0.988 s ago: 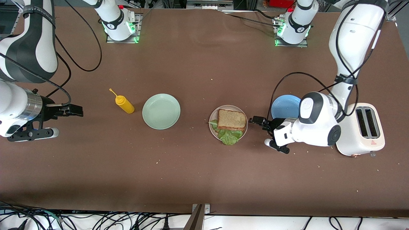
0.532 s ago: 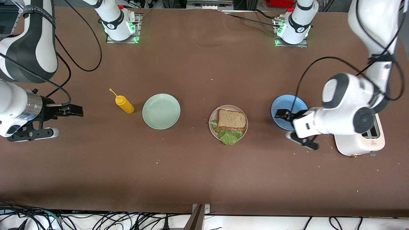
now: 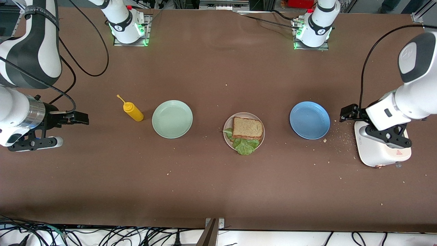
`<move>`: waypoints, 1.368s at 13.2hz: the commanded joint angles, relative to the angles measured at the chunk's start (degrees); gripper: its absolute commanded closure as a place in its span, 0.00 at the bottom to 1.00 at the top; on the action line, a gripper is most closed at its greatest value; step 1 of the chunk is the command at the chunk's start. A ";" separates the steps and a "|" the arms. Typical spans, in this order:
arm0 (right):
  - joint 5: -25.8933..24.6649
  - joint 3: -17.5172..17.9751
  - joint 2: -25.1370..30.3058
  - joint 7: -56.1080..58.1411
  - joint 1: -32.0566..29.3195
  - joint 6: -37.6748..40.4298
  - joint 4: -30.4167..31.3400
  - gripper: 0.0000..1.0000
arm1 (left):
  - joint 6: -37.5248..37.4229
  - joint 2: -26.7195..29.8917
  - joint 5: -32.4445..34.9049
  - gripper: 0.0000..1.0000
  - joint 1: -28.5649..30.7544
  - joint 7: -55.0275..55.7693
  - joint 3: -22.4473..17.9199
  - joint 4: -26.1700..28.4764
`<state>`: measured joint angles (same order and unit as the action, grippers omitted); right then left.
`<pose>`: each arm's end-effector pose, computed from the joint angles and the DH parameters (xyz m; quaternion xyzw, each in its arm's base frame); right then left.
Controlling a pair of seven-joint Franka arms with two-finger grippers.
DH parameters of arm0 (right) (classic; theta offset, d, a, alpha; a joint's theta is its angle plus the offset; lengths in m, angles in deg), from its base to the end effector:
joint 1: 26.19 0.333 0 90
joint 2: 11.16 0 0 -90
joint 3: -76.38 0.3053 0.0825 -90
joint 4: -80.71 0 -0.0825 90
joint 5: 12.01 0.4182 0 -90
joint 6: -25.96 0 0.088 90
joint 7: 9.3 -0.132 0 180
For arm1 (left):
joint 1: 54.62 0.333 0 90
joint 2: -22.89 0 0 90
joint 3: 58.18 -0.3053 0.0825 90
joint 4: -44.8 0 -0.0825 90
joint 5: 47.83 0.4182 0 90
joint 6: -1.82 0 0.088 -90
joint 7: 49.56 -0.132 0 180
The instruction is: Make sandwich in beige plate with both arms
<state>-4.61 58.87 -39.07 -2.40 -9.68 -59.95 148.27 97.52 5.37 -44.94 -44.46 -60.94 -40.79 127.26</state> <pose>0.7016 0.0492 0.4725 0.9953 0.0628 -0.0735 0.0021 0.6707 -0.0566 0.4778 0.9865 -0.1596 -0.0297 0.0213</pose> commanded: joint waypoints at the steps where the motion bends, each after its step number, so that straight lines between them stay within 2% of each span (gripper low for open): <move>1: 1.13 0.28 0.66 -0.57 -0.25 0.66 0.30 0.00 | -2.70 2.91 2.39 0.00 -0.49 1.18 0.19 0.59; 3: 1.13 0.28 0.66 -0.49 -0.16 0.75 0.21 0.00 | -3.06 5.46 1.87 0.00 -1.72 1.18 -0.95 0.86; 4: 1.05 0.37 0.75 -0.32 -0.07 0.75 0.29 0.00 | -3.15 6.08 1.34 0.00 -3.38 1.09 -3.74 0.94; 6: 0.44 0.37 0.75 -0.31 0.28 0.66 0.21 0.00 | -3.23 7.66 0.12 0.00 -12.49 1.70 -12.42 1.47; 7: 0.26 0.37 0.75 -0.14 0.37 0.58 0.21 0.00 | -4.02 7.75 -2.85 0.00 -14.62 3.10 -15.34 1.65; 10: 0.25 0.37 0.75 -0.05 0.37 0.66 0.12 0.00 | -4.47 9.07 -4.46 0.00 -15.35 9.16 -15.19 2.88; 18: 0.78 0.37 0.75 -0.58 0.63 0.66 -0.06 0.00 | -4.64 11.26 -5.00 0.00 -14.73 9.52 -14.85 3.05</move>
<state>-4.58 59.13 -39.02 -2.39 -9.12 -59.96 148.21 93.01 14.31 -48.93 -59.19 -52.20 -55.61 128.65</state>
